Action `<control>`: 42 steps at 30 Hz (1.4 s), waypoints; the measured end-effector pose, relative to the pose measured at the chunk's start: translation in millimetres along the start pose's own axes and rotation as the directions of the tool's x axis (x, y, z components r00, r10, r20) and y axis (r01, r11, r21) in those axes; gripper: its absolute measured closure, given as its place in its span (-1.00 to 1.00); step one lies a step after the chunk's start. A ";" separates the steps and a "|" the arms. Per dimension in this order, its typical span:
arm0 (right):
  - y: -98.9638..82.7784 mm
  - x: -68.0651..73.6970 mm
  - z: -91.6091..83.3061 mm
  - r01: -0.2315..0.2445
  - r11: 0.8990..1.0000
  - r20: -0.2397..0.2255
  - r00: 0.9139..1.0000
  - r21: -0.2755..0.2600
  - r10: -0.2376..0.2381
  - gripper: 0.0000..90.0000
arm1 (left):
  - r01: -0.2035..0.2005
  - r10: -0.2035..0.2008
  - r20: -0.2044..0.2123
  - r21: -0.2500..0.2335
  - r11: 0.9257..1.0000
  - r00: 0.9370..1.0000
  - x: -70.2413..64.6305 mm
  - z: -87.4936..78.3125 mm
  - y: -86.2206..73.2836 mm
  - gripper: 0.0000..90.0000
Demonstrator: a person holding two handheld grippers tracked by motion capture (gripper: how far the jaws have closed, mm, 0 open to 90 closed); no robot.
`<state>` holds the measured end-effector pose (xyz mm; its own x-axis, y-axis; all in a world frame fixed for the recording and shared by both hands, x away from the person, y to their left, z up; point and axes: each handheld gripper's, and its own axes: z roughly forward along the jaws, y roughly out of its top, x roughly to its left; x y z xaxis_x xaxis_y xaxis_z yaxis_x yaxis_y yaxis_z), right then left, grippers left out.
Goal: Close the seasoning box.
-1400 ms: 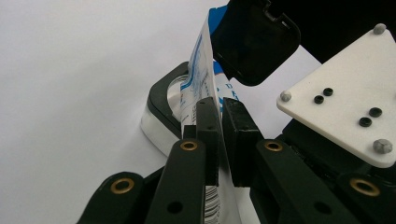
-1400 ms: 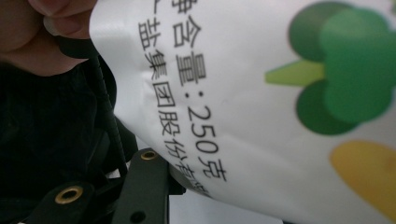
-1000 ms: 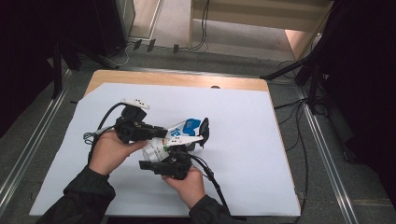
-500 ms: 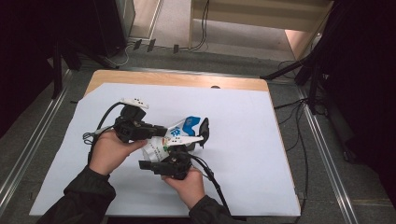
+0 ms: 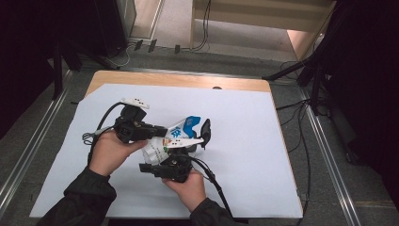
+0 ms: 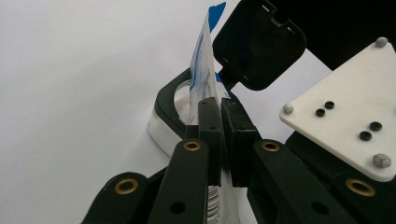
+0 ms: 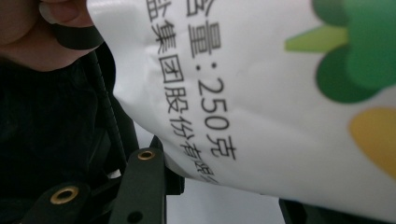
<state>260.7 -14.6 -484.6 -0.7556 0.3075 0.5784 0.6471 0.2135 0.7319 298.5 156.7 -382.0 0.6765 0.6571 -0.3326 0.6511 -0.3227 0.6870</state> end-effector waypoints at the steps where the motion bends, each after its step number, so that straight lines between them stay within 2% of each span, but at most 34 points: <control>1: 0.2 -0.2 -0.3 -0.001 1.000 -0.002 1.000 -0.002 0.001 0.44 | -0.002 0.002 0.003 -0.001 1.000 1.000 0.5 -0.2 0.1 0.96; 42: 4.2 -2.5 -1.3 -0.004 1.000 0.001 1.000 -0.004 0.004 0.45 | -0.011 0.011 -0.008 -0.018 1.000 1.000 -0.6 4.4 1.1 0.95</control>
<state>265.2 -15.6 -482.6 -0.7530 0.3096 0.5807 0.6496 0.2087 0.7311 300.3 153.0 -383.9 0.6808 0.6590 -0.3196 0.6370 -0.3174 0.7025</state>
